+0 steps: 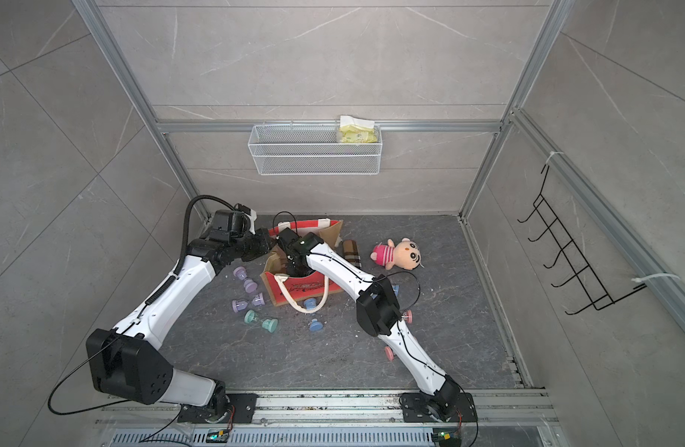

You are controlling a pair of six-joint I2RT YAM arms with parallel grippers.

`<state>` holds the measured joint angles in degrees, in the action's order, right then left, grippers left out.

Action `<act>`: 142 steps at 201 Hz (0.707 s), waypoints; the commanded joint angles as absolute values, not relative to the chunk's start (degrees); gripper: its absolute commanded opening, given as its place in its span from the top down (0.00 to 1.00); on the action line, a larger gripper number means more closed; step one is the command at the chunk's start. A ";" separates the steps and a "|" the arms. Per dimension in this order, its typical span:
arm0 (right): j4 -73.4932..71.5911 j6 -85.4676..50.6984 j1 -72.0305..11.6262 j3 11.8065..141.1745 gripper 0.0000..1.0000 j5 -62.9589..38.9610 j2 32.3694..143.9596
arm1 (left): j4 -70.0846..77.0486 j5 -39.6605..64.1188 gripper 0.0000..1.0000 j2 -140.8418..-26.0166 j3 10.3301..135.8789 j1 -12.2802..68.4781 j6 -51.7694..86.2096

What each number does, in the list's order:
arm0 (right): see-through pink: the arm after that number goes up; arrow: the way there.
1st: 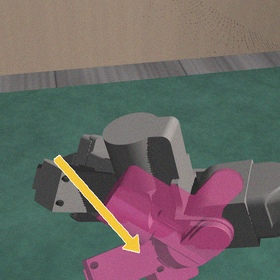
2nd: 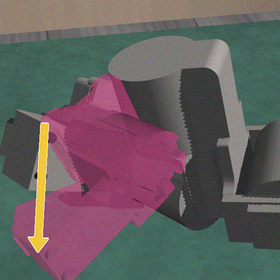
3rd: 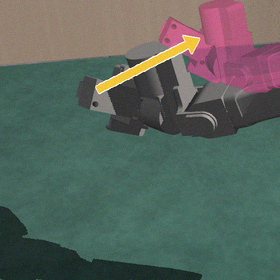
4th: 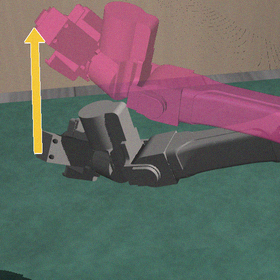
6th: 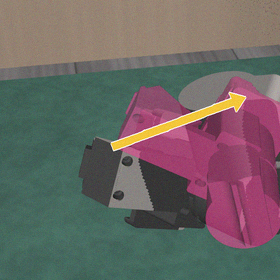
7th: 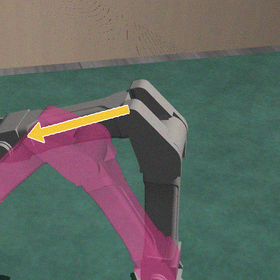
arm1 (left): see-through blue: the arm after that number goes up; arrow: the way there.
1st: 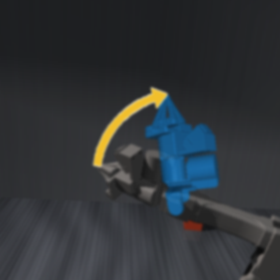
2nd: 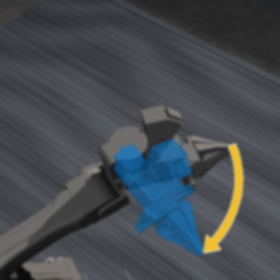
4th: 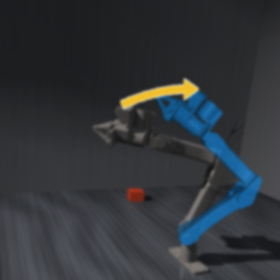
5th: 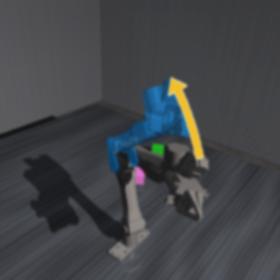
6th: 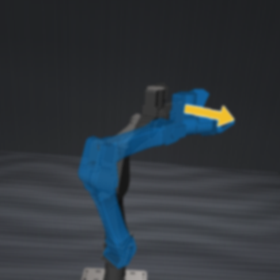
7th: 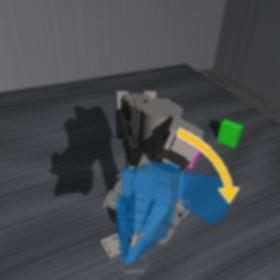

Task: Put the hourglass into the canvas bag
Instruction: Place the hourglass in the canvas bag.

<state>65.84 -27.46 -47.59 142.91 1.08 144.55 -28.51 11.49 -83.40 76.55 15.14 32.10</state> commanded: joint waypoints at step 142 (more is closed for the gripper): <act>70.14 -26.84 -47.82 151.60 0.20 1.85 131.54 | -26.49 6.65 1.00 -83.45 80.06 15.07 34.33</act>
<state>70.67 -27.40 -47.62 150.82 1.13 139.92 -28.25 8.67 -83.59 76.86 15.18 33.19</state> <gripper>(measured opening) 0.790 0.050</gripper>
